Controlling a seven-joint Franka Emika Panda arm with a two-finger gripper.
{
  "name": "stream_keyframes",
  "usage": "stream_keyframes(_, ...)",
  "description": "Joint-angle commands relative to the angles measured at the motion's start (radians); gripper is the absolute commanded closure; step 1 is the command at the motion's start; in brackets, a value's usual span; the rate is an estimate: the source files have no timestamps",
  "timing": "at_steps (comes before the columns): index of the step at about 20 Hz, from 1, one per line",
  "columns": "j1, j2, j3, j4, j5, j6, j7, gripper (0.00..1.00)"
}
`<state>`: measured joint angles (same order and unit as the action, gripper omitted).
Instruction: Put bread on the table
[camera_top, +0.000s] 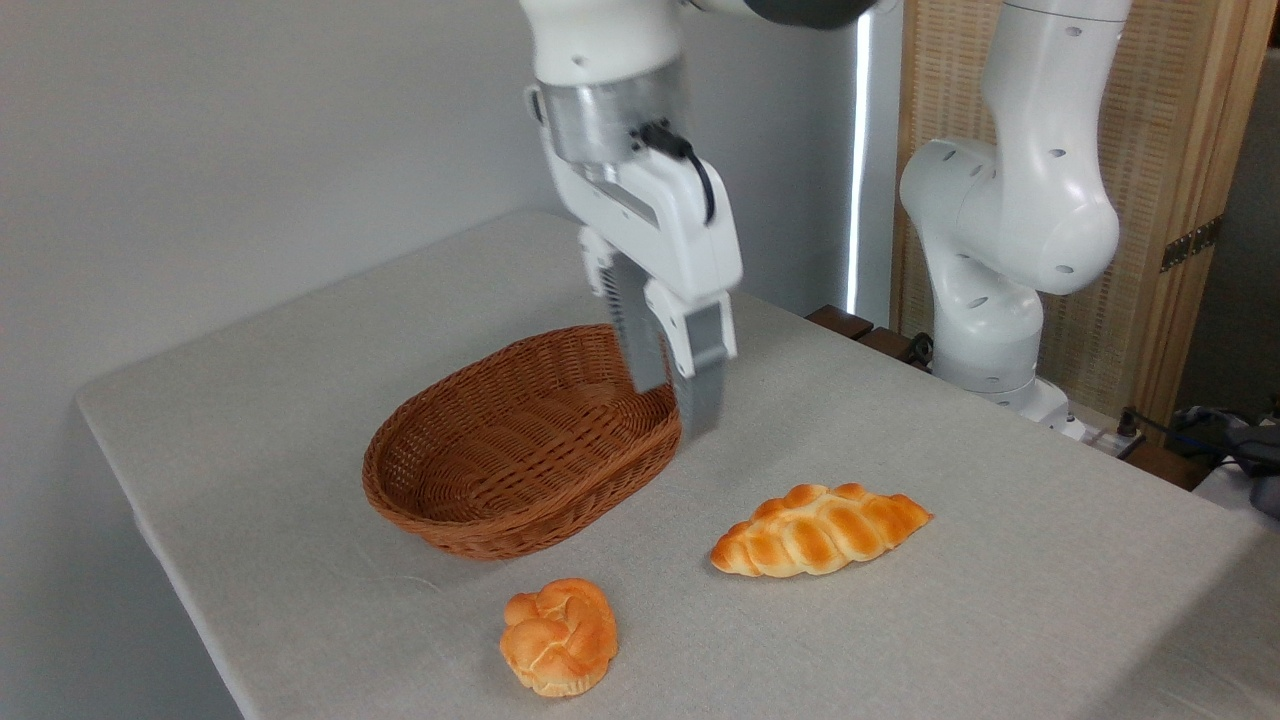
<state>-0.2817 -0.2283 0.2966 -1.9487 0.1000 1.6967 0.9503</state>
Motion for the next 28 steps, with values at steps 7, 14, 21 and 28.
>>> stream_keyframes(7, 0.065, 0.116, -0.171, 0.177, -0.115, 0.009, -0.332, 0.0)
stream_keyframes(14, 0.07, 0.158, -0.197, 0.206, -0.138, 0.012, -0.338, 0.0)
stream_keyframes(21, 0.142, 0.185, -0.229, 0.266, -0.174, 0.009, -0.331, 0.0)
stream_keyframes(28, 0.183, 0.188, -0.277, 0.271, -0.172, -0.002, -0.329, 0.0)
